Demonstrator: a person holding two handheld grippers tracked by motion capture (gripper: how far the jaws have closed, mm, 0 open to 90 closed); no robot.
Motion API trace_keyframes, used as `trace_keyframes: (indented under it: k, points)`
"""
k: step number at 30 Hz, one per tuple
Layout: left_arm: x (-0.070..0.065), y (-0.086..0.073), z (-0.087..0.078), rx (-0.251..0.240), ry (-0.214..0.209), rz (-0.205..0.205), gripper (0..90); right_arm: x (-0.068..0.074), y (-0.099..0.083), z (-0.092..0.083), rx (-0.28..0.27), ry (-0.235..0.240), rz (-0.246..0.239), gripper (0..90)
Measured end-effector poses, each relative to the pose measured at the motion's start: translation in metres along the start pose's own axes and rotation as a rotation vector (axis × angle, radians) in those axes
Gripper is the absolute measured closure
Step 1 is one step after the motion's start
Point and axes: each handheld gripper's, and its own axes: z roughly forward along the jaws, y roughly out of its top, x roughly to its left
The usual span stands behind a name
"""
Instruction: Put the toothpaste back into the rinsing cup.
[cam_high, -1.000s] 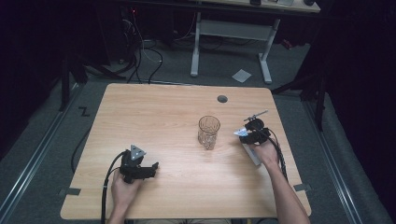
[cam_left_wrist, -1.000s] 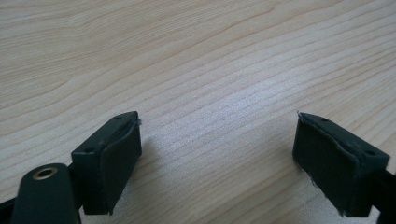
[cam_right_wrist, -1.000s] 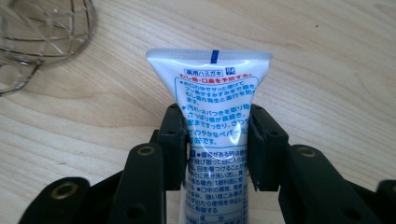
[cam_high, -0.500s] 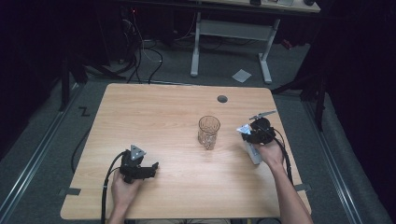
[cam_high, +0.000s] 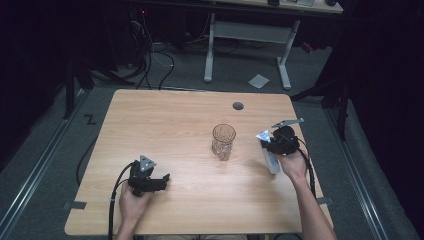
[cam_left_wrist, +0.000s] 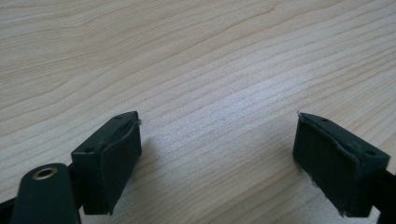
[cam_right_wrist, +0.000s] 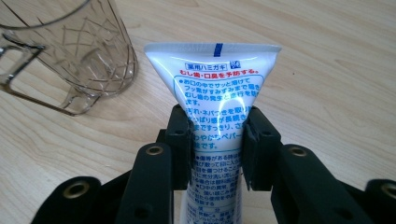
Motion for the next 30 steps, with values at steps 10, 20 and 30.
trace_keyframes:
  k: [10,20,30]
  points:
    - [0.000,0.000,0.000,0.000,0.000,0.000,15.7,0.010,0.003,-0.016,-0.063,0.031,-0.028,67.8]
    - [0.000,0.000,0.000,0.000,0.000,0.000,15.7,0.021,0.007,-0.028,-0.130,0.077,-0.046,67.7]
    - [0.000,0.000,0.000,0.000,0.000,0.000,15.7,0.033,0.014,-0.036,-0.185,0.109,-0.071,67.7]
